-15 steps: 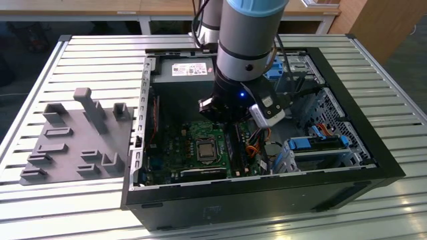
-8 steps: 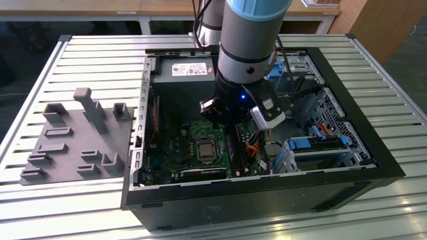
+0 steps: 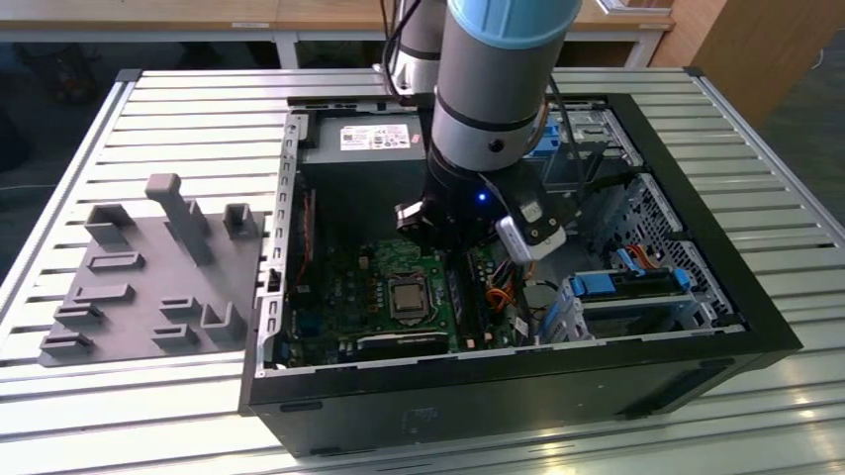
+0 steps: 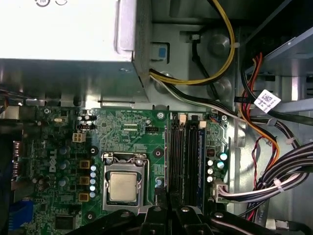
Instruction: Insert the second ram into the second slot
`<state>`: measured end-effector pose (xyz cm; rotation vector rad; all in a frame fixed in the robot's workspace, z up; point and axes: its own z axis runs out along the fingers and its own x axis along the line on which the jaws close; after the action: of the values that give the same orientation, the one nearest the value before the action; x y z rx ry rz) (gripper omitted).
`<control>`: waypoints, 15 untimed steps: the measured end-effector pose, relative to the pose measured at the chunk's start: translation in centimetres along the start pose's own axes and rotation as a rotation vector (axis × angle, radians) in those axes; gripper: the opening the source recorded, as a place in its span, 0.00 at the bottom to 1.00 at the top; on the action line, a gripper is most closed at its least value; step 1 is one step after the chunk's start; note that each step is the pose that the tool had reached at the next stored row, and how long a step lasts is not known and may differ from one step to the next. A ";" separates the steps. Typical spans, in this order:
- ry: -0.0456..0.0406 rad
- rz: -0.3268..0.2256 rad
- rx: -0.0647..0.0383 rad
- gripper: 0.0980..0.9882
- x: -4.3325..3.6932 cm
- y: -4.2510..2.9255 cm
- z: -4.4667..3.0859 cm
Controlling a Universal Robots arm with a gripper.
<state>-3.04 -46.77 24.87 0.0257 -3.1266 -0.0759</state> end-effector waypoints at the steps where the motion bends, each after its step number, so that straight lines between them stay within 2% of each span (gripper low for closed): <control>1: 0.0006 0.000 -0.001 0.04 -0.02 -0.04 0.00; 3: 0.0022 0.000 -0.002 0.04 -0.08 -0.06 0.03; 6: 0.0110 0.001 -0.004 0.04 -0.42 -0.08 0.12; 9: 0.0153 0.001 -0.004 0.04 -0.49 -0.19 0.26; 15: 0.0171 0.018 -0.004 0.04 -0.53 -0.48 0.91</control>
<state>-2.52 -47.19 23.92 -0.0021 -3.1090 -0.0818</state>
